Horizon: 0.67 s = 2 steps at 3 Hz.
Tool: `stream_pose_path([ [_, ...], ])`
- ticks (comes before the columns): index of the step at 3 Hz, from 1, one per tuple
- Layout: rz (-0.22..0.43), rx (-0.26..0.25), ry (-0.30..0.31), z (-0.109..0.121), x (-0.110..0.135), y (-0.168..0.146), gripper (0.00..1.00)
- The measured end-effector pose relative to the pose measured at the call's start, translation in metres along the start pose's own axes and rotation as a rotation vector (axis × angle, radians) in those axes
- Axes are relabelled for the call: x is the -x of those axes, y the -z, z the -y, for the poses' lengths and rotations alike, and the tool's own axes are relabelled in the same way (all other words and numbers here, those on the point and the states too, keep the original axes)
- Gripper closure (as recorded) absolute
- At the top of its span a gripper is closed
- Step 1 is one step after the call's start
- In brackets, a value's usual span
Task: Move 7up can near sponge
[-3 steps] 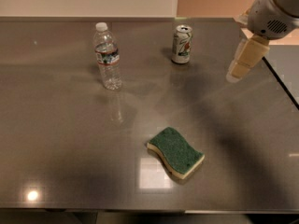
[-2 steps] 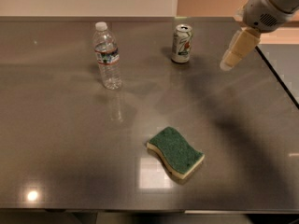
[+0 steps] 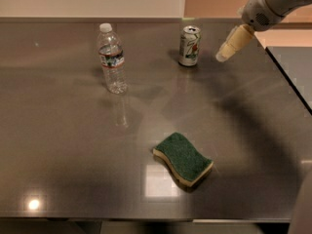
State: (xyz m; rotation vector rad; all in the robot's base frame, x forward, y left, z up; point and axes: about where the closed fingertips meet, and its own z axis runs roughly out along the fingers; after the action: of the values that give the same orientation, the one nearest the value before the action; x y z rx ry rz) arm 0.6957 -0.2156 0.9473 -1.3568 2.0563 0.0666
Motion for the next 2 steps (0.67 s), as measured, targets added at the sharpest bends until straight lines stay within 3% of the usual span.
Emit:
stream_pose_path([
  [2,0.11,0.051,-0.068,0.011,0.028,-0.058,0.0],
])
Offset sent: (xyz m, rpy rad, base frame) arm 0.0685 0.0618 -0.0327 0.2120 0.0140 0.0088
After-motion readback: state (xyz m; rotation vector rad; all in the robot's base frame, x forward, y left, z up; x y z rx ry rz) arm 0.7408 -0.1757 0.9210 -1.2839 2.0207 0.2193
